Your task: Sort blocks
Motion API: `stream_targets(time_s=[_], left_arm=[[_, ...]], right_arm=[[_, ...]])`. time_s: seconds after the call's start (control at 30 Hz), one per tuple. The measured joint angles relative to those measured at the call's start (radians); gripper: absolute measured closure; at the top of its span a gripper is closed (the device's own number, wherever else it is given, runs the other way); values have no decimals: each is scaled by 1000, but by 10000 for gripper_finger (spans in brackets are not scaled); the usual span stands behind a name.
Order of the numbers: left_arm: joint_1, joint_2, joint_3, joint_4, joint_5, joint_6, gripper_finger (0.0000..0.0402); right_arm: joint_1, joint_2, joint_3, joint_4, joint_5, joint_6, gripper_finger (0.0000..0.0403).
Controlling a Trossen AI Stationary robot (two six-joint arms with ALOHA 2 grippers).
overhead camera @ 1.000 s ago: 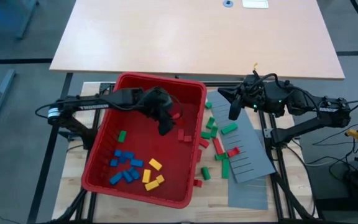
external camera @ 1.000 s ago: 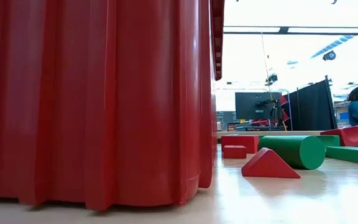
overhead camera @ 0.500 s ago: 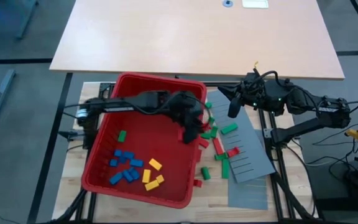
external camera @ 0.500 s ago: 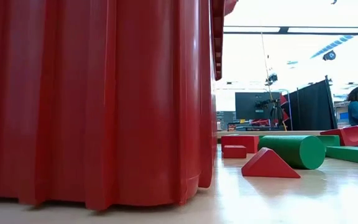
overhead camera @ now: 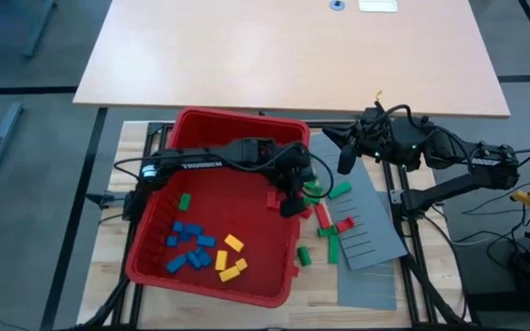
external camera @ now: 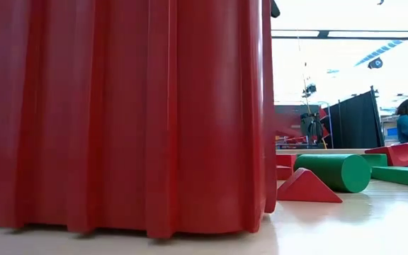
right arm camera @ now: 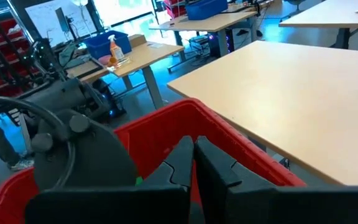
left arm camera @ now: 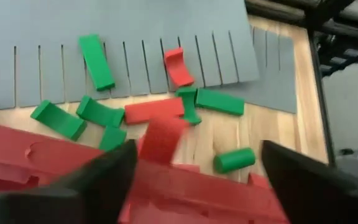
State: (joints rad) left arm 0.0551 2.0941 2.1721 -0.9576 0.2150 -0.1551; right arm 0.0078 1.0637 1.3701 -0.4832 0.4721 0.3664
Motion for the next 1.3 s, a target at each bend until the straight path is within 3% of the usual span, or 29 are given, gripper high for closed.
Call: stream_targets(time_s=[0.07,0.13,0.37,0.57,0.83,1.0,1.17,1.3], left_arm=[[1,0,1,-17,-14,15,32],[3,-8,8,-67,-39,28,16],[15,-87,11,-202,-122,46,90],[27,-166,-21,-253,-253,122,118],[66,-250,-253,-246,-256,277,121],[74,-288,-493,-116,-191,350,108],[76,-294,-705,152,-79,352,97],[76,-297,-815,371,-56,347,92]], right_arm=[[0,0,0,-1,0,0,403],[0,0,0,-5,0,0,403],[0,0,0,-11,0,0,403],[0,0,0,-13,0,-2,403],[0,0,0,-15,0,-3,403],[0,0,0,-15,-2,-3,403],[1,0,0,-16,-10,-1,403],[1,0,0,-16,-26,0,403]])
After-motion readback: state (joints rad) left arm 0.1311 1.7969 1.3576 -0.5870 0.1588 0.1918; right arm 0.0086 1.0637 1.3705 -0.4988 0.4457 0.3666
